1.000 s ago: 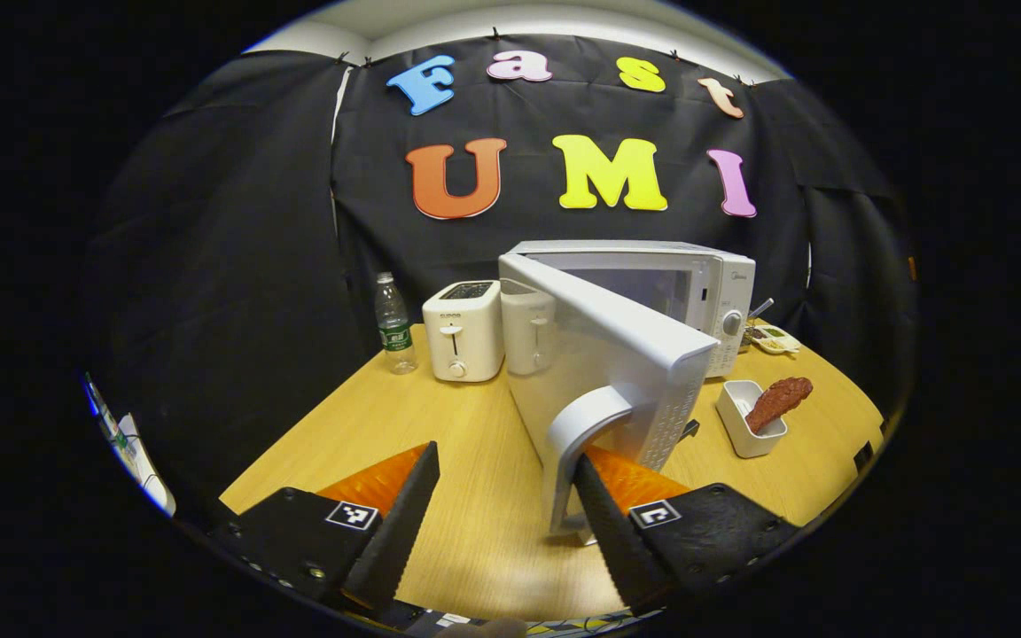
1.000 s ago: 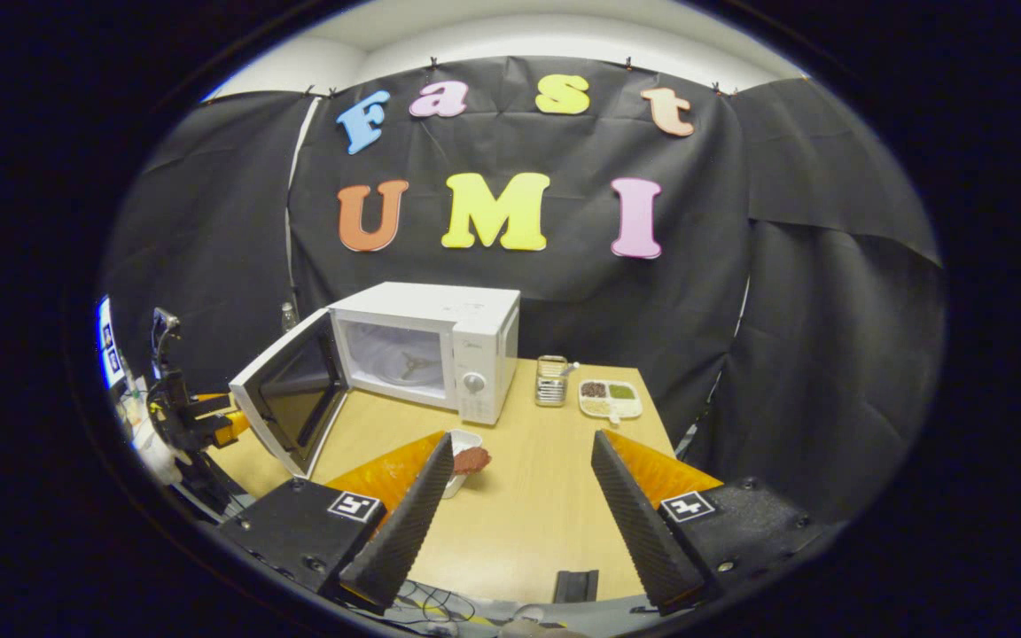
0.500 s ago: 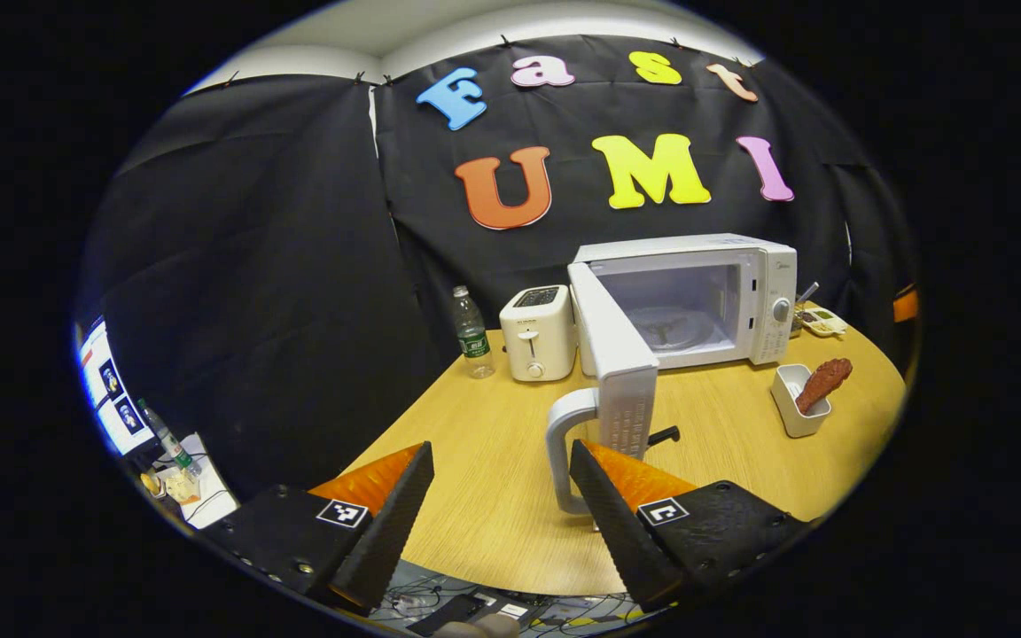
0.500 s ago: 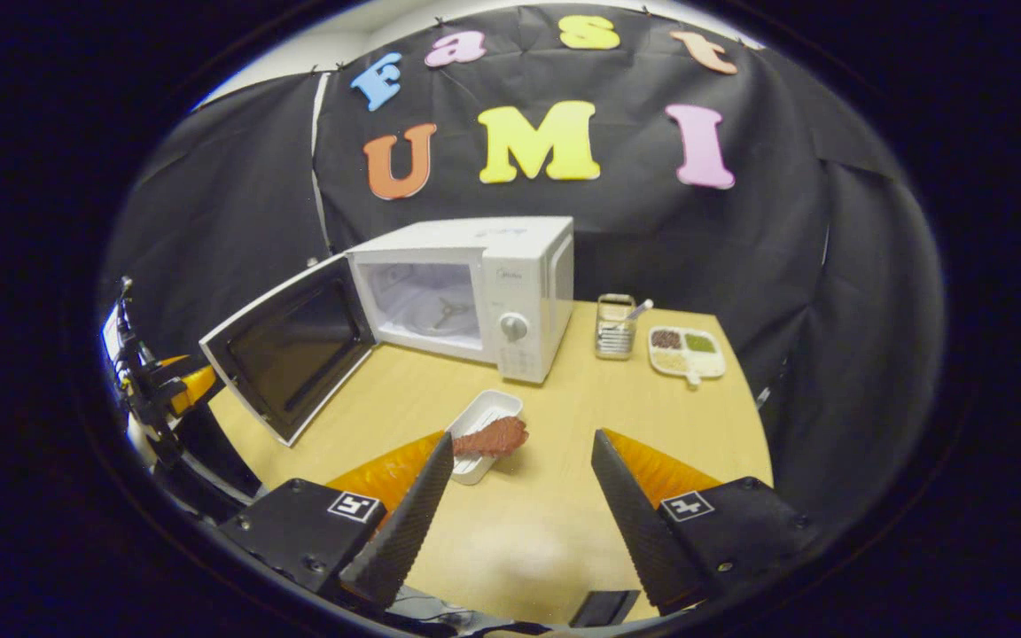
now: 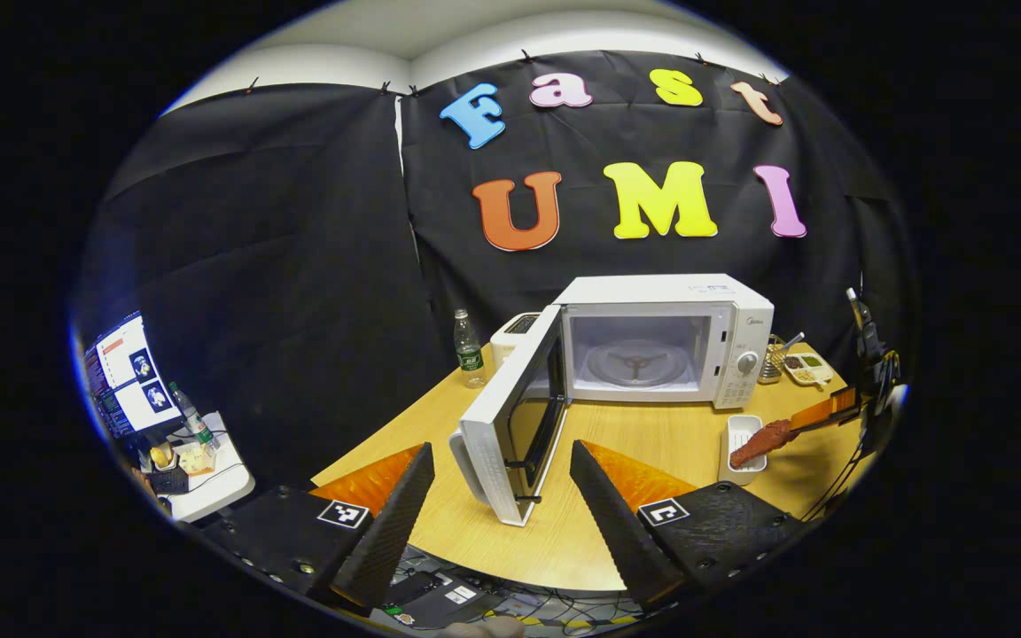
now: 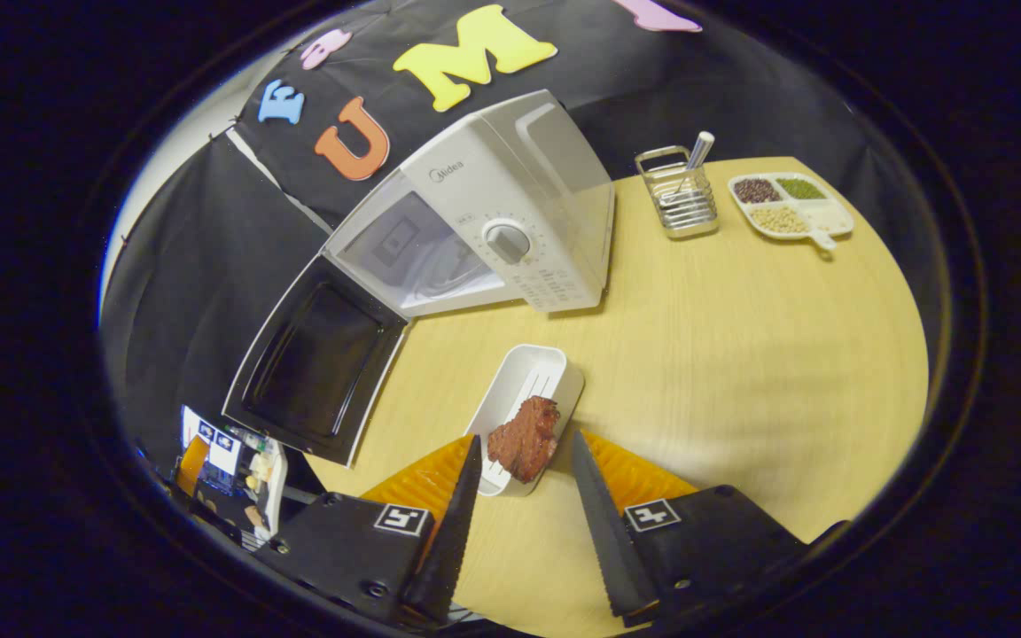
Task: Open the microwave oven with the left hand, put the food in, and close the microwave oven.
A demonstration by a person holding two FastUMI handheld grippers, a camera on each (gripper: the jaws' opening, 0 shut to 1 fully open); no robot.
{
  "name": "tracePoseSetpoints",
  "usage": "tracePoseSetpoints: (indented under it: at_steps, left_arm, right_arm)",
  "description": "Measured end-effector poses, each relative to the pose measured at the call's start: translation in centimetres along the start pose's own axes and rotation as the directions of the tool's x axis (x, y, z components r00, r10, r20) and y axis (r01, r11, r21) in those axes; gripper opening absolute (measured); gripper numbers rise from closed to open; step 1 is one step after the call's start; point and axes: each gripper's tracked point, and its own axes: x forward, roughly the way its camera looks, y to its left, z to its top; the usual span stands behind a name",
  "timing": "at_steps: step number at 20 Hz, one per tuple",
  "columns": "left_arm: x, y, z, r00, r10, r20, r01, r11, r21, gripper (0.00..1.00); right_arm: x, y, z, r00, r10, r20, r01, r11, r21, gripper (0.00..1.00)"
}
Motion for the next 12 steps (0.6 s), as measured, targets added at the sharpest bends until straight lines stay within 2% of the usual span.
tracePoseSetpoints:
  at_steps: [1,2,3,5,6,7,9,10,11,12]
  left_arm:
    - [-0.3,-0.5,0.4,1.0,0.005,0.001,-0.005,1.0,-0.006,0.94]
    - [-0.4,-1.1,0.8,1.0,0.003,0.005,-0.003,1.0,-0.013,0.95]
    - [-0.5,-1.7,1.1,1.0,0.001,0.011,-0.001,1.0,-0.015,0.95]
    - [-0.6,-2.5,1.7,1.0,-0.014,0.021,0.015,1.0,-0.016,0.94]
    - [-0.5,-2.6,1.9,0.999,-0.021,0.025,0.021,1.0,-0.016,0.94]
    - [-0.3,-2.8,1.9,0.999,-0.035,0.031,0.035,0.999,-0.016,0.95]
    - [0.1,-2.8,2.1,0.997,-0.066,0.05,0.066,0.998,0.002,0.95]
    - [0.4,-2.7,2.0,0.995,-0.084,0.052,0.083,0.996,0.013,0.95]
    - [0.6,-2.6,2.1,0.992,-0.108,0.059,0.107,0.994,0.015,0.95]
    - [0.7,-2.5,2.4,0.988,-0.134,0.076,0.133,0.991,0.016,0.95]
  right_arm:
    - [0.5,-0.2,0.1,1.0,0.005,-0.018,-0.005,1.0,0.007,0.59]
    - [1.1,-0.2,0.1,1.0,0.01,-0.022,-0.01,1.0,0.024,0.43]
    - [1.4,-0.3,0.2,1.0,0.015,-0.025,-0.014,0.999,0.042,0.31]
    - [1.5,-0.2,0.0,0.999,0.035,-0.033,-0.032,0.996,0.08,0.15]
    - [1.5,-0.1,0.1,0.998,0.047,-0.03,-0.044,0.995,0.086,0.14]
    - [1.5,0.2,0.4,0.998,0.056,-0.024,-0.054,0.995,0.087,0.22]
    - [1.2,0.7,0.6,0.999,0.046,0.001,-0.046,0.996,0.071,0.15]
    - [0.9,1.1,0.7,0.999,0.045,0.017,-0.046,0.997,0.06,0.05]
    - [0.4,1.6,1.0,0.999,0.033,0.033,-0.035,0.998,0.044,0.04]
    - [-0.2,2.2,1.4,0.998,0.012,0.057,-0.013,1.0,0.025,0.12]
